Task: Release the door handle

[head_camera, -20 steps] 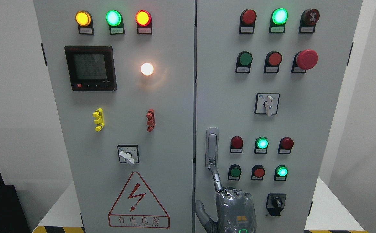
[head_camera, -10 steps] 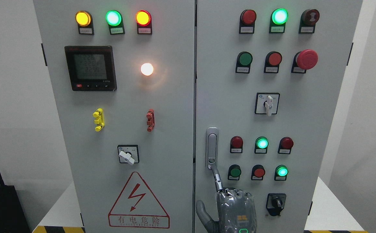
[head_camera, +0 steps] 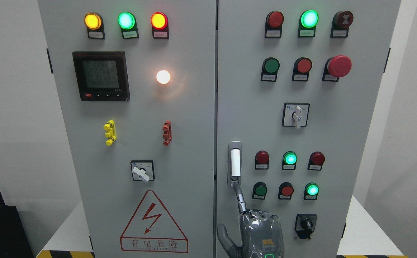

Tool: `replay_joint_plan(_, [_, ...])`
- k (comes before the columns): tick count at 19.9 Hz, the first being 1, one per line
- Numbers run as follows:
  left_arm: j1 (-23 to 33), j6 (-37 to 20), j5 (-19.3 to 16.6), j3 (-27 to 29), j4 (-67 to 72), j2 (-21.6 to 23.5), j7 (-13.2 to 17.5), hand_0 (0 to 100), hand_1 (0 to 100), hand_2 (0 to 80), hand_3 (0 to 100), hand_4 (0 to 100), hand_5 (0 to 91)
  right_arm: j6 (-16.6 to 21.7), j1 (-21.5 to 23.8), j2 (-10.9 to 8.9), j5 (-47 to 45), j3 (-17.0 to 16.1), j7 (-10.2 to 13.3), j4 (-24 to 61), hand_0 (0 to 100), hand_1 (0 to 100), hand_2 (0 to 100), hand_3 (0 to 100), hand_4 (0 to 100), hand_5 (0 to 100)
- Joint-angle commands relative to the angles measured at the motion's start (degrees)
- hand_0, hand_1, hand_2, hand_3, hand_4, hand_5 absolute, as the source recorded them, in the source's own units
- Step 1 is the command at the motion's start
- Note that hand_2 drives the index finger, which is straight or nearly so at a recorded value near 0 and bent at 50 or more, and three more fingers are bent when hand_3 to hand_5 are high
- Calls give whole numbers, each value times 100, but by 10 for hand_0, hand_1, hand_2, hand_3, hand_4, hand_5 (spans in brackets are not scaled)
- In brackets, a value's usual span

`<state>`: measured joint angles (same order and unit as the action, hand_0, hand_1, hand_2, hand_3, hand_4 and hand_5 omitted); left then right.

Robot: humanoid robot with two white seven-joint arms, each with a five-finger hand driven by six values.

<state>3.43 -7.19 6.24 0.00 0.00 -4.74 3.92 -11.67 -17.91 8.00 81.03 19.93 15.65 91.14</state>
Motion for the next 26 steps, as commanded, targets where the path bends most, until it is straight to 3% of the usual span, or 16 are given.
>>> replay_joint_plan(1, [0, -1, 0, -70, -88, -1, 3, 120, 389, 0, 0, 0, 0, 7, -2, 9, -8, -7, 17, 53, 326, 436, 105, 1000, 1000, 1000])
replay_joint_plan(15, [0, -1, 0, -70, -88, -1, 3, 120, 389, 0, 0, 0, 0, 103, 314, 9, -17, -7, 245, 501, 333, 426, 126, 1000, 1000, 1000])
replay_joint_plan(17, [0, -1, 0, -70, -88, -1, 3, 120, 389, 0, 0, 0, 0, 103, 314, 9, -17, -15, 254, 571, 356, 427, 297, 1000, 1000, 999])
replay_joint_plan(19, [0, -1, 0, -70, -88, -1, 3, 120, 389, 0, 0, 0, 0, 95, 314, 9, -52, -120, 254, 607, 456, 434, 601, 1000, 958, 993])
replay_joint_plan(20, [0, -1, 0, -70, -88, -1, 3, 120, 389, 0, 0, 0, 0, 95, 314, 9, -95, -182, 254, 650, 468, 431, 651, 1000, 956, 992])
replay_joint_plan(22, [0, -1, 0, -70, -88, 8, 3, 120, 389, 0, 0, 0, 0, 95, 288, 9, -323, -235, 193, 695, 364, 360, 831, 1000, 987, 992])
replay_joint_plan(24, [0, -1, 0, -70, -88, -1, 3, 120, 389, 0, 0, 0, 0, 95, 192, 9, -430, -262, 96, 695, 315, 268, 926, 1000, 1000, 994])
replay_joint_plan(26, [0, -1, 0, -70, -88, -1, 3, 120, 389, 0, 0, 0, 0, 95, 51, 9, -430, -253, -79, 695, 283, 248, 960, 1000, 1000, 994])
